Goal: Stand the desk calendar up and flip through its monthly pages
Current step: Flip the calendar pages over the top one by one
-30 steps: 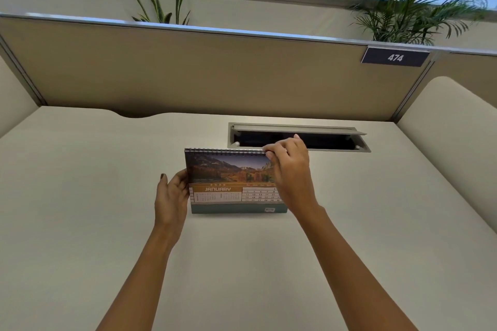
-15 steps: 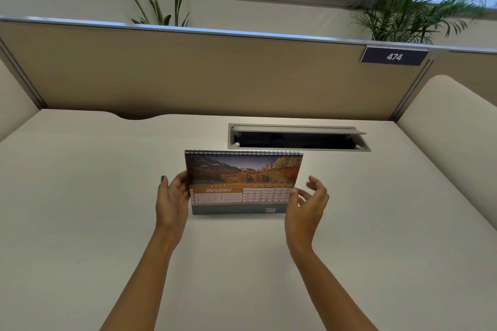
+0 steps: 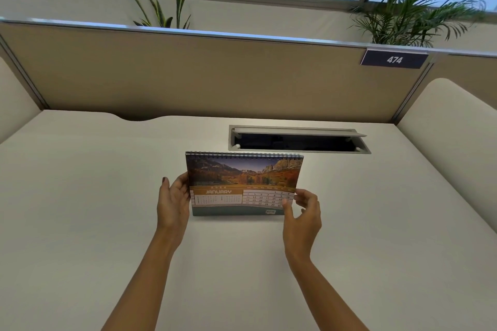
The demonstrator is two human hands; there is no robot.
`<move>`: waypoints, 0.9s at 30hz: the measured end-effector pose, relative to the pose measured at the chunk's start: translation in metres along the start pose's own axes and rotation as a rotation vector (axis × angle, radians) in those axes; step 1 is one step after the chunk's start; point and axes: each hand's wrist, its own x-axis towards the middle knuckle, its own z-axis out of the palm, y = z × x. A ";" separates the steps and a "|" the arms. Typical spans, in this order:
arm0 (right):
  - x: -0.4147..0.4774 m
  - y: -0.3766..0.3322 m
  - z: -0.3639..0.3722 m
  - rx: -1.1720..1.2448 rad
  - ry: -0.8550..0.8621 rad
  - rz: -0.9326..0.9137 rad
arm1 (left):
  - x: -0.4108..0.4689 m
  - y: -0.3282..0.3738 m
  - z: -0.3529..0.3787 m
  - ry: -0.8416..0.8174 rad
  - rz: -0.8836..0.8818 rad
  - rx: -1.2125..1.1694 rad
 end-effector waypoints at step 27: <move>-0.003 -0.005 -0.036 0.001 -0.105 -0.150 | -0.003 0.001 -0.002 -0.010 -0.031 0.024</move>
